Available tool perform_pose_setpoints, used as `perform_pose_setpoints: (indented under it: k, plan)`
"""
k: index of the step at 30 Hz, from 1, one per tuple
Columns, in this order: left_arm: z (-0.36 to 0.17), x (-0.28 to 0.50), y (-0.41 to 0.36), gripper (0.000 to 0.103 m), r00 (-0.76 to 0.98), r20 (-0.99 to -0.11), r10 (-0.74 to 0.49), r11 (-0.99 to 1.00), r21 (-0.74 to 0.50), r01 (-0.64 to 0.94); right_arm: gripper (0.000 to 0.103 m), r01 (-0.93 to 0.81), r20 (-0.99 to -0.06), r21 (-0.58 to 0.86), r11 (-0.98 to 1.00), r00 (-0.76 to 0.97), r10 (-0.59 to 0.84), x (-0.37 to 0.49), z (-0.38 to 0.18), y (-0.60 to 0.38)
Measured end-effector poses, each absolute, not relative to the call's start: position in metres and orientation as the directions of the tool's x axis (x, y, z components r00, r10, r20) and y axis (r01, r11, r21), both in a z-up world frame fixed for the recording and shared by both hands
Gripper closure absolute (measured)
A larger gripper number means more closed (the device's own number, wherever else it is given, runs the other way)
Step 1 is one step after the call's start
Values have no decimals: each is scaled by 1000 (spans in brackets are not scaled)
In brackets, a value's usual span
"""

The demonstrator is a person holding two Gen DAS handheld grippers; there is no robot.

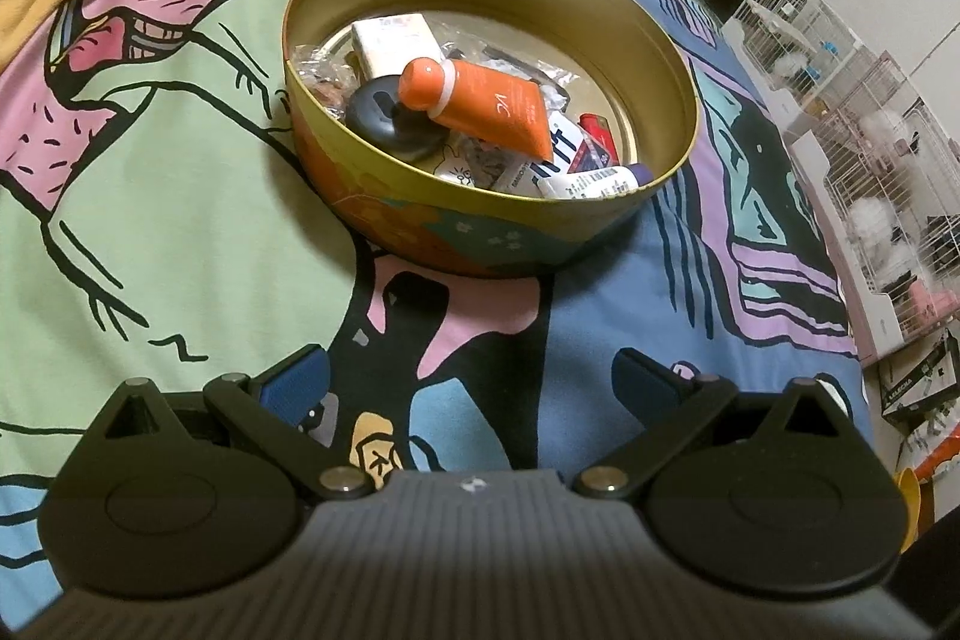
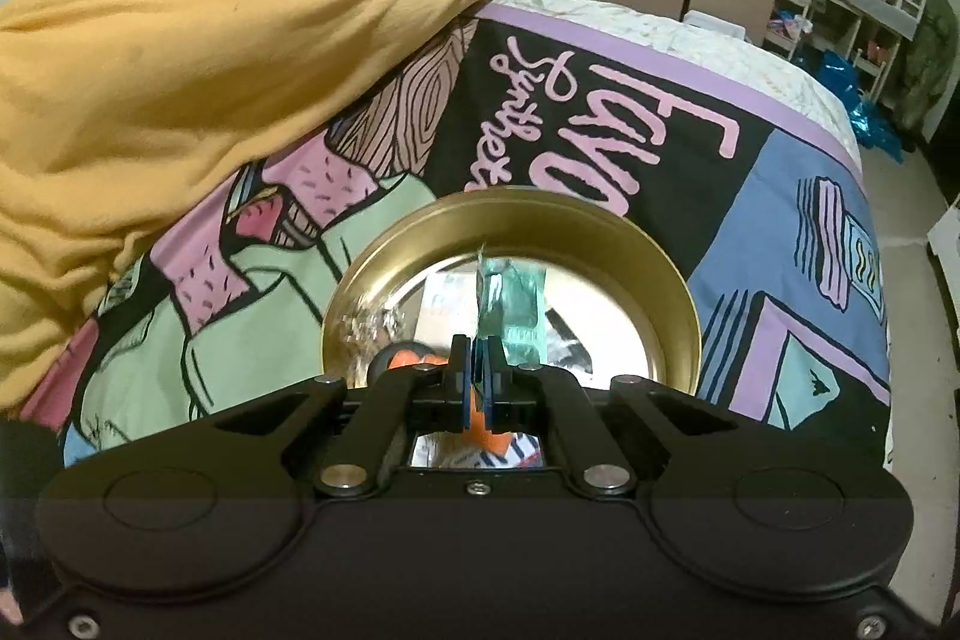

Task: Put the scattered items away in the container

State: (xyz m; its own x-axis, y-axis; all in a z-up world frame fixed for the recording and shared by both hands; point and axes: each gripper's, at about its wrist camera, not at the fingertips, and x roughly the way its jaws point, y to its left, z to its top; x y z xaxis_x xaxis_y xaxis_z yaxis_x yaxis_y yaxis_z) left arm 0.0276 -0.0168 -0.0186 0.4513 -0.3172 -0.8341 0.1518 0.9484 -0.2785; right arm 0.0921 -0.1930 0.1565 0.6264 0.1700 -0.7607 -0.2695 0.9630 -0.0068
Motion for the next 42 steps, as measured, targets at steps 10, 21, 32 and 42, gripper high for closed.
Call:
perform_pose_setpoints:
  k: [10,21,32,42]
  plan:
    - [-20,28,-17,0,444,-838,-318,948,-277,156,9,-219,-713,10,976,682,161,85,165,-201]
    - [-21,29,-18,0,452,-838,-304,953,-265,150,4,-163,-731,68,984,663,160,41,143,-236]
    - [-19,27,-22,0,488,-825,-287,958,-238,161,3,-129,-730,62,990,670,133,-4,114,-255]
    - [-18,30,-15,0,512,-815,-270,963,-239,127,3,-74,-731,95,993,672,120,-10,99,-268]
